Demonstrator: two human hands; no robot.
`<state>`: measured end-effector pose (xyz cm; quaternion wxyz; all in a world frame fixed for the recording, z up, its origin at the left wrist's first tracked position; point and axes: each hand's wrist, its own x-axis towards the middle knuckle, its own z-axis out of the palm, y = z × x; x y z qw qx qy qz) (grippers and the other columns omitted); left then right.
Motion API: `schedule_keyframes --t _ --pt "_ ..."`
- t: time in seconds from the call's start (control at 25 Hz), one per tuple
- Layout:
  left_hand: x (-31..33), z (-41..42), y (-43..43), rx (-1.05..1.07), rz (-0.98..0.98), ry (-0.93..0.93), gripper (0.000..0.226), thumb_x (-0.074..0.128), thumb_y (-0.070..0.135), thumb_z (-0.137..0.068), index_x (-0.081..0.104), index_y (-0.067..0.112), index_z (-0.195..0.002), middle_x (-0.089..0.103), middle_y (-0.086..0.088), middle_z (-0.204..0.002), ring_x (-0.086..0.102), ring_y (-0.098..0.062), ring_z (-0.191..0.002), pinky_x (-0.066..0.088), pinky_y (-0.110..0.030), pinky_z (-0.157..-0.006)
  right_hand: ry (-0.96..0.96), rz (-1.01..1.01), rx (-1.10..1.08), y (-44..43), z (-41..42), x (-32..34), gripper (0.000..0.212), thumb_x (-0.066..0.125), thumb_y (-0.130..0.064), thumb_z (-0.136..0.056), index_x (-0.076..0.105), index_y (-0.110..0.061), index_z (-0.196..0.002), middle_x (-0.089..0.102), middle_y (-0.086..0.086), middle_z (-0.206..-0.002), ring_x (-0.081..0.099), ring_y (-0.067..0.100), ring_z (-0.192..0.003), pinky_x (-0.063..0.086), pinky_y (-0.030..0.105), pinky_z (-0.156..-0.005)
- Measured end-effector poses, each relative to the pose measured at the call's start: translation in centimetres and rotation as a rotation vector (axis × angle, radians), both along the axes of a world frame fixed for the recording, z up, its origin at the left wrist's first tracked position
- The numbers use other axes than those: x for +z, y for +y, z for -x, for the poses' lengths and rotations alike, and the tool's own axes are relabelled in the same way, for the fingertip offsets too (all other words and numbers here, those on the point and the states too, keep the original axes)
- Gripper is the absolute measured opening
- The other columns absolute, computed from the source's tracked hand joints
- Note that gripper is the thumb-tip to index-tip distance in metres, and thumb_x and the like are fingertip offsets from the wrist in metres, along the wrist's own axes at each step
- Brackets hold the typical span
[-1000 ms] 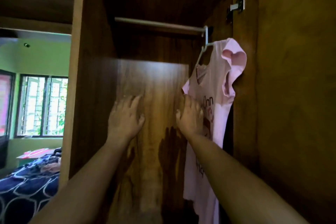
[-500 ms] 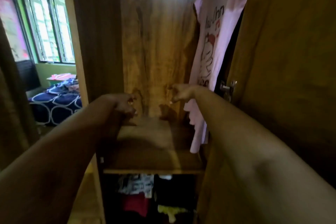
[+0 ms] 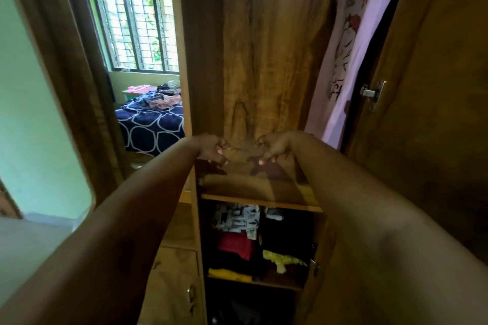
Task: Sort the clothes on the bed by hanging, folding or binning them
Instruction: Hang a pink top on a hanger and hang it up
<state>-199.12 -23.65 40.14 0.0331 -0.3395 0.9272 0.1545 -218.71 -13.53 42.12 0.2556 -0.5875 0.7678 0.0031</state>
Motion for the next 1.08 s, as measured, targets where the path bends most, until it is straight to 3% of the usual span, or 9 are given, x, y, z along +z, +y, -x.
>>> schedule_keyframes --t 0.08,0.2,0.28,0.4,0.52,0.6,0.72,0.92,1.08 --pt "0.2 -2.6 0.8 0.002 0.023 0.006 0.055 0.072 0.033 -0.083 0.052 0.02 -0.133 0.062 -0.002 -0.12 0.058 -0.018 -0.11 0.041 -0.024 -0.09 -0.005 0.022 0.018 0.2 -2.4 0.2 0.077 0.07 -0.026 -0.086 0.026 -0.018 -0.149 0.049 0.009 -0.134 0.059 0.019 -0.098 0.052 0.034 -0.076" --pt "-0.3 -8.1 2.0 0.039 0.019 0.026 0.046 0.071 0.03 -0.083 0.057 0.023 -0.126 0.064 0.001 -0.113 0.058 -0.012 -0.105 0.038 -0.021 -0.085 -0.014 0.099 0.095 0.5 -7.0 -0.1 0.067 0.068 -0.02 -0.088 0.034 -0.008 -0.144 0.053 0.011 -0.131 0.056 0.019 -0.098 0.05 0.023 -0.066" --pt "-1.1 -12.1 3.0 0.076 0.033 0.024 0.041 0.069 0.028 -0.083 0.06 0.025 -0.122 0.066 0.004 -0.11 0.06 -0.013 -0.105 0.041 -0.023 -0.087 -0.054 0.155 0.148 0.8 -10.2 -1.3 0.054 0.068 -0.013 -0.087 0.046 -0.003 -0.135 0.06 0.014 -0.114 0.059 0.023 -0.093 0.05 0.028 -0.071" --pt "-2.8 -20.1 5.3 0.147 0.019 -0.007 0.04 0.07 0.032 -0.081 0.061 0.027 -0.12 0.067 0.003 -0.11 0.061 -0.015 -0.102 0.047 -0.032 -0.093 -0.067 0.174 0.246 1.3 -16.5 -3.6 0.029 0.073 -0.012 -0.082 0.062 -0.009 -0.108 0.062 0.001 -0.083 0.058 0.018 -0.072 0.046 0.035 -0.076" --pt "-4.2 -28.7 8.1 0.2 0.018 -0.067 0.038 0.071 0.028 -0.083 0.063 0.021 -0.119 0.068 -0.002 -0.113 0.062 -0.019 -0.103 0.045 -0.027 -0.091 0.074 0.152 0.415 1.9 -24.3 -5.1 0.04 0.071 -0.024 -0.084 0.059 -0.013 -0.121 0.059 0.002 -0.102 0.058 0.019 -0.092 0.045 0.029 -0.082" --pt "-4.5 -33.9 10.4 0.264 0.025 -0.106 0.039 0.069 0.029 -0.085 0.063 0.016 -0.121 0.069 -0.005 -0.112 0.063 -0.021 -0.103 0.045 -0.027 -0.092 0.114 0.137 0.494 2.5 -29.2 -5.6 0.05 0.069 -0.032 -0.085 0.053 -0.019 -0.13 0.056 0.003 -0.118 0.055 0.021 -0.109 0.044 0.033 -0.094" --pt "-5.2 -43.6 14.0 0.44 -0.024 -0.14 0.042 0.07 0.036 -0.085 0.062 0.02 -0.123 0.072 -0.003 -0.105 0.068 -0.02 -0.09 0.047 -0.025 -0.089 0.083 0.142 0.679 3.2 -37.9 -6.5 0.044 0.064 -0.035 -0.088 0.056 -0.02 -0.128 0.054 -0.003 -0.122 0.052 0.02 -0.115 0.04 0.031 -0.101" --pt "-5.4 -57.4 19.4 0.711 -0.052 -0.094 0.039 0.069 0.035 -0.085 0.061 0.021 -0.121 0.071 -0.001 -0.108 0.069 -0.018 -0.086 0.048 -0.029 -0.092 0.047 0.124 0.858 3.8 -52.1 -7.7 0.037 0.069 -0.022 -0.085 0.061 -0.018 -0.12 0.066 0.007 -0.109 0.066 0.023 -0.088 0.054 0.033 -0.081" --pt "-6.1 -66.9 23.3 0.885 -0.089 -0.069 0.04 0.071 0.035 -0.084 0.06 0.022 -0.12 0.069 0.002 -0.113 0.065 -0.016 -0.078 0.049 -0.033 -0.093 -0.01 0.115 0.998 3.4 -62.7 -8.2 0.034 0.069 -0.018 -0.085 0.063 -0.016 -0.118 0.065 0.008 -0.099 0.062 0.018 -0.077 0.045 0.024 -0.054"
